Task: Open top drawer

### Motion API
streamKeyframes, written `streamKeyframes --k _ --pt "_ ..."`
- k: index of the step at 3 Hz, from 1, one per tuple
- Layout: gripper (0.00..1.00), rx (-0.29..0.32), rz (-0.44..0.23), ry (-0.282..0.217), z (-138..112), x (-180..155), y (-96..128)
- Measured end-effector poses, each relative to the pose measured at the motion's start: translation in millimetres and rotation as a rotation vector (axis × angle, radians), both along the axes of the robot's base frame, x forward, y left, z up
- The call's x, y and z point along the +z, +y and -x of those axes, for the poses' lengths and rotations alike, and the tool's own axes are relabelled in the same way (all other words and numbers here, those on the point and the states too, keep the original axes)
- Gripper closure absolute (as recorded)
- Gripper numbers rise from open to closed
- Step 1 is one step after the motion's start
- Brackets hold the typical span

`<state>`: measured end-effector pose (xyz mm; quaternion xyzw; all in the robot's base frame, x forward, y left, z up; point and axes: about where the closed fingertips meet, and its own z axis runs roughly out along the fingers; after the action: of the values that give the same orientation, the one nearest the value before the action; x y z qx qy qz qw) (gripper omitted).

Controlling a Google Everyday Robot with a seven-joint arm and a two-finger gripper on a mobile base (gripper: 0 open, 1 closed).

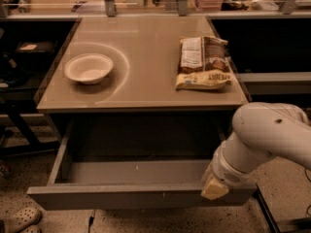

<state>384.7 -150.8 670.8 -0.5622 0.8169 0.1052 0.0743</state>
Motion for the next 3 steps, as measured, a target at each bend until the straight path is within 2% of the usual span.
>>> streamKeyframes --k 1,3 --pt "1.0 0.0 0.0 0.001 1 0 1" --pt "1.0 -0.02 0.006 0.038 29 2 -5"
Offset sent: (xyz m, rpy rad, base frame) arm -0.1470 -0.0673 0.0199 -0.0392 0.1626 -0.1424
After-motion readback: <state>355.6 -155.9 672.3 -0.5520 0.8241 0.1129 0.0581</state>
